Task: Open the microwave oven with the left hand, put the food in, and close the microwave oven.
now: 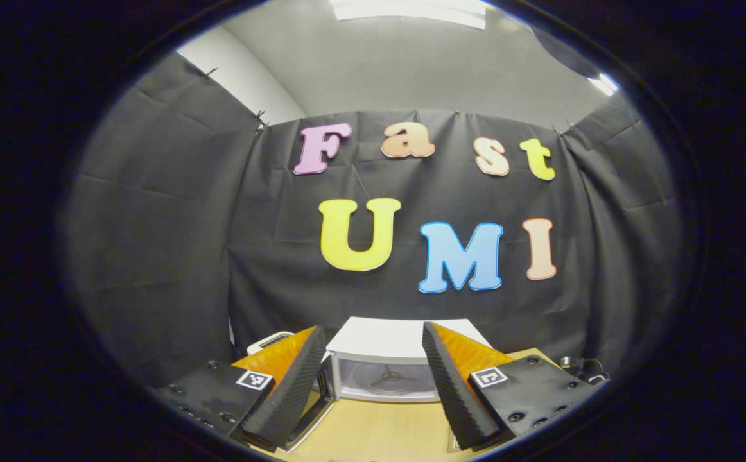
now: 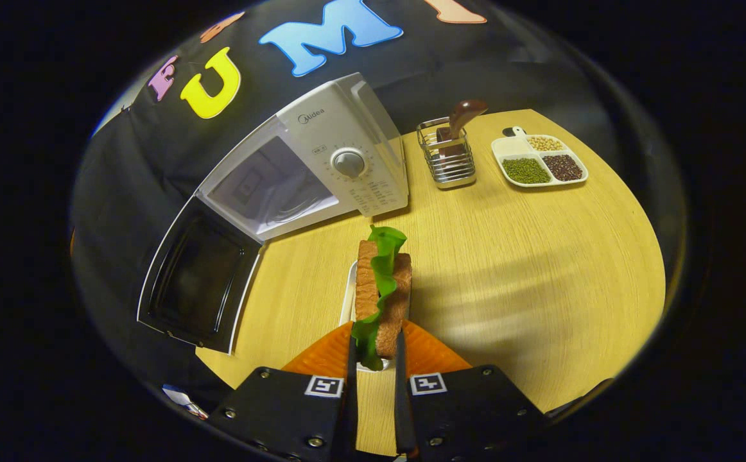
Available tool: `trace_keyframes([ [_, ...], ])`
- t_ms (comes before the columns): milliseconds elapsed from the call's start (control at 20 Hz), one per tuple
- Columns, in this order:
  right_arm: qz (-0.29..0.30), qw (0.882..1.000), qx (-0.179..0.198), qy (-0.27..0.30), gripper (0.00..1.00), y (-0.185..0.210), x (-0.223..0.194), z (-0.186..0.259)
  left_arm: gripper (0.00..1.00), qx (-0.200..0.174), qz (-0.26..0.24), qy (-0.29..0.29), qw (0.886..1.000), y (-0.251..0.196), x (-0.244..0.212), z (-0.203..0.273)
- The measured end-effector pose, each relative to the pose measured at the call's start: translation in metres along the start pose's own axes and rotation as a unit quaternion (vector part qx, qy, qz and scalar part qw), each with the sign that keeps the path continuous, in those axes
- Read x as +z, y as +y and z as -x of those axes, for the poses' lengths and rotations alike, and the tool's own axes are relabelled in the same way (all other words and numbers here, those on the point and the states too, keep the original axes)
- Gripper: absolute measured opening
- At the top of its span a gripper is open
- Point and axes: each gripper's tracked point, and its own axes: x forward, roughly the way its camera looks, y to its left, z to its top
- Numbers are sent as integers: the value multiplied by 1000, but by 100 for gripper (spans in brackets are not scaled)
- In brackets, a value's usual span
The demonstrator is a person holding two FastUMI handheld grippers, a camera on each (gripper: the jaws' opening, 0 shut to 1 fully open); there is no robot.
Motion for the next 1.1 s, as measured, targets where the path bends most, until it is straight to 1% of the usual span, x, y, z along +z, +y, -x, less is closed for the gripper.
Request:
trace_keyframes([
  [150,-15,1000,12,-5,23,6,4,10,96,-11,-3,-8,1000,-7,11,-5],
  [250,-36,999,28,-14,24,17,13,15,95,-18,1,-8,1000,-6,11,-10],
  [350,-73,996,46,-28,23,33,24,21,95,-34,12,-12,999,-6,14,-14],
  [400,-98,993,60,-38,23,43,31,23,95,-46,10,-14,999,-5,14,-17],
  [450,-122,989,73,-47,23,55,38,25,98,-55,4,-13,998,0,9,-21],
  [500,-142,985,85,-55,23,66,44,27,95,-61,0,-12,998,6,9,-24],
  [600,-174,975,118,-69,23,92,56,27,96,-72,-2,-18,997,20,12,-29],
  [700,-217,960,156,-82,23,119,70,22,96,-80,2,-23,997,37,15,-35],
  [750,-236,953,170,-87,23,131,76,18,95,-83,5,-24,996,47,15,-37],
  [850,-254,944,185,-99,23,150,89,5,95,-85,8,-28,996,67,17,-42],
  [900,-265,939,192,-103,23,160,93,-2,97,-82,4,-33,996,79,21,-43],
  [950,-281,933,198,-106,23,170,97,-8,94,-80,-1,-41,996,90,25,-43],
  [1000,-299,926,202,-110,23,178,101,-17,94,-79,-2,-44,996,100,27,-43],
  [1050,-314,920,204,-113,23,185,105,-26,98,-80,-1,-45,996,108,29,-43],
  [1100,-329,915,203,-116,23,191,108,-37,94,-79,-1,-43,996,116,29,-45],
])
